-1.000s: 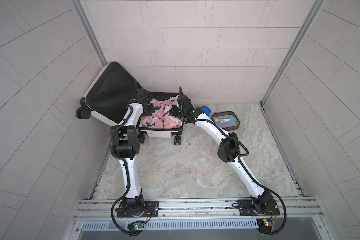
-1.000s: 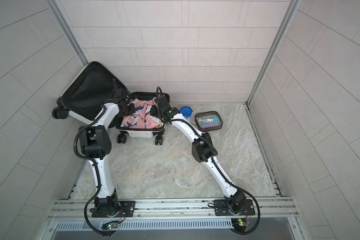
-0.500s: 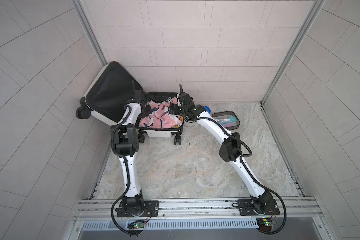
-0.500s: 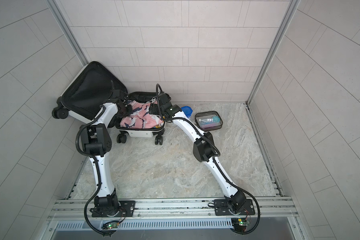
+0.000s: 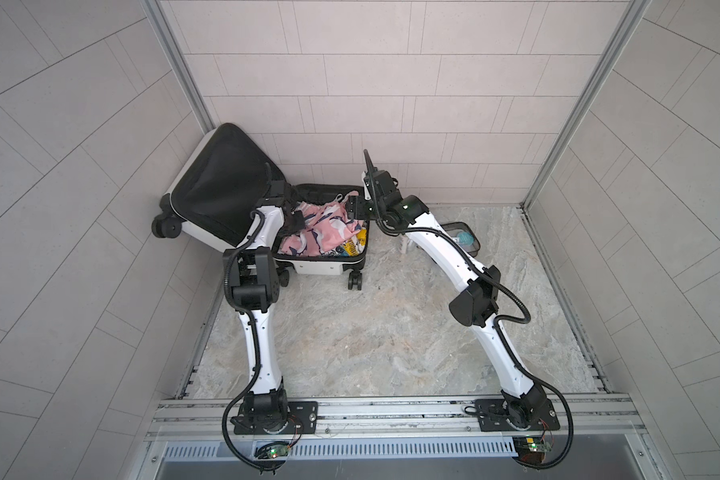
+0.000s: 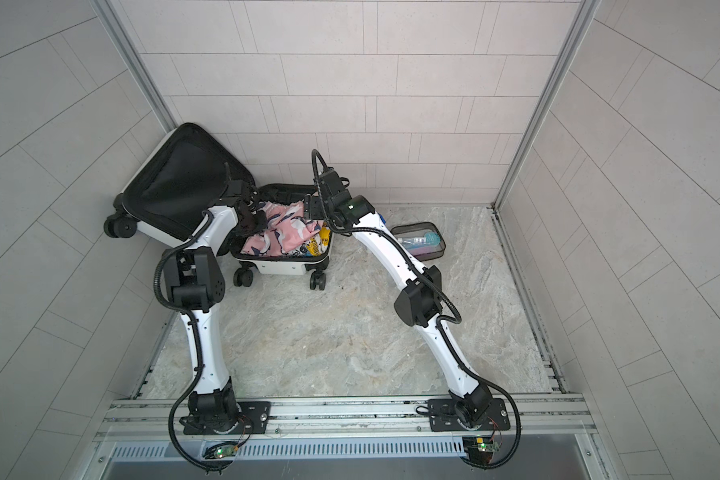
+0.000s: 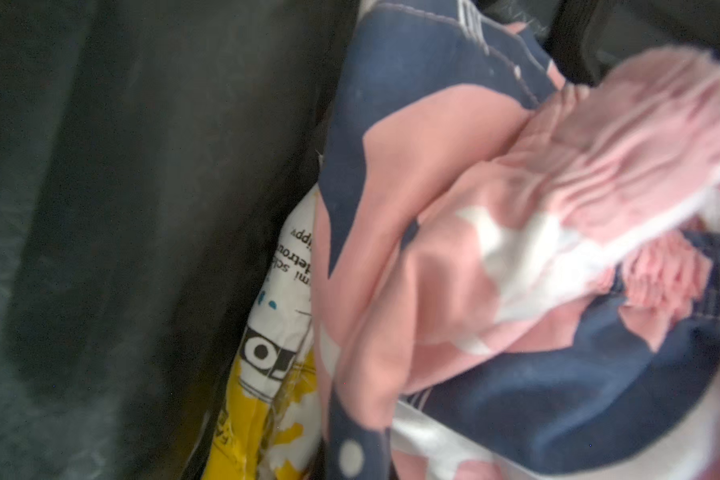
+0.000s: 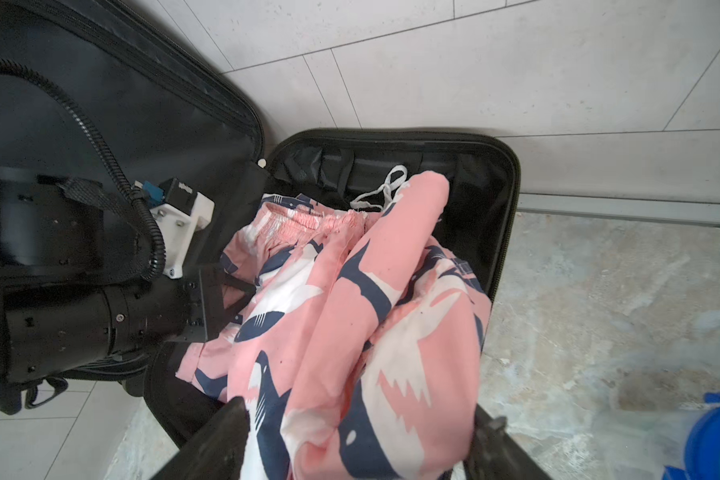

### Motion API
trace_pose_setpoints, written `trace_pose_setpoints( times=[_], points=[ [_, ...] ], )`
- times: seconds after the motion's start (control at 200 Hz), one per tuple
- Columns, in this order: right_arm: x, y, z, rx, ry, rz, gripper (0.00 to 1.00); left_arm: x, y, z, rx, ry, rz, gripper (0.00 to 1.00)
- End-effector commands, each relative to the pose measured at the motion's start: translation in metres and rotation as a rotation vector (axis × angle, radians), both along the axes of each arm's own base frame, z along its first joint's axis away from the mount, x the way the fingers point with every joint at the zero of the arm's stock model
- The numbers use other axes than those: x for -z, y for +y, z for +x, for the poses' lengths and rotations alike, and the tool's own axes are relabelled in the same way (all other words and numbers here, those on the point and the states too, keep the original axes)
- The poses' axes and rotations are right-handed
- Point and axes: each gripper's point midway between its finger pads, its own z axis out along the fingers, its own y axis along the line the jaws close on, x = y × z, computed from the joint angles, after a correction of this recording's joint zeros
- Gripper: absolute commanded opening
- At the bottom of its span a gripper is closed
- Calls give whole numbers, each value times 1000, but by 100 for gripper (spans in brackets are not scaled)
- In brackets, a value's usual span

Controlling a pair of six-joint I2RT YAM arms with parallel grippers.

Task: Pack the luggage
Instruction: 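Open both grippers to release the pink shorts and raise them out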

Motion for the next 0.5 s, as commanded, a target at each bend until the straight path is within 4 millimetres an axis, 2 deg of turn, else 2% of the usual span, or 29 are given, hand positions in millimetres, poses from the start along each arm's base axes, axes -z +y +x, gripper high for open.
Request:
trace_pose_setpoints(
  times=[0.0, 0.205, 0.385, 0.42, 0.495],
  points=[
    [-43, -38, -3, 58, -63, -36, 80, 9, 23, -2, -55, 35, 43, 0],
    [-34, -50, -1, 47, -19, -48, 80, 18, 33, -5, -97, 62, 32, 0],
    [-35, -49, -4, 28, -13, -38, 80, 9, 31, -2, -101, 40, 12, 0],
    [-36, -48, -6, 24, -10, -37, 80, 4, 30, -1, -104, 30, 6, 8],
    [-40, -49, -9, 16, -9, -31, 80, -11, 28, 1, -105, 1, -11, 35]
  ],
)
